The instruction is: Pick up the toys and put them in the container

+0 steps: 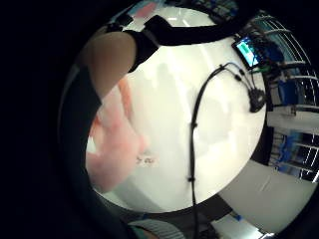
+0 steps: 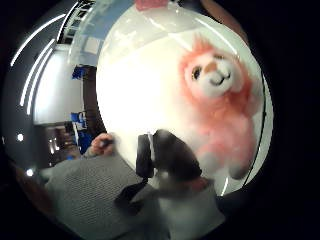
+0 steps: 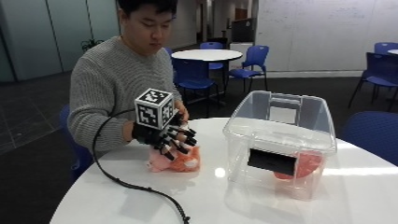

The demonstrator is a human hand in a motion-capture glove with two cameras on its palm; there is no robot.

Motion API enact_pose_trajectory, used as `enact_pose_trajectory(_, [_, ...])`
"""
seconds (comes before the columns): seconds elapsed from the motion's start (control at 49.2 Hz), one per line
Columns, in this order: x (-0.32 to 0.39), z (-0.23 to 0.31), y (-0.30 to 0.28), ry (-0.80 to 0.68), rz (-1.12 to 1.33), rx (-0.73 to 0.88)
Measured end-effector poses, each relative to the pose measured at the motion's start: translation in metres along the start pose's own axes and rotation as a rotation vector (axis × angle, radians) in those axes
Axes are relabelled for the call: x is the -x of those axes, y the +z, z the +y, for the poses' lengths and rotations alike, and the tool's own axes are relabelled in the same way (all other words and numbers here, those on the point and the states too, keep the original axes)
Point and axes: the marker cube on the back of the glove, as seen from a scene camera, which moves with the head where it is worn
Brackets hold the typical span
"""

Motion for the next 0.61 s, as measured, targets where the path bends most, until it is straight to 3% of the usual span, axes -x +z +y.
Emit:
enact_pose_trajectory(0.203, [0.006,-0.010,0.036,0.026,0.070,0.042])
enact_pose_trajectory(0.346, [0.024,-0.014,0.061,0.031,0.206,-0.028])
enact_pose_trajectory(0.61, [0.017,-0.024,0.061,0.071,0.195,-0.146])
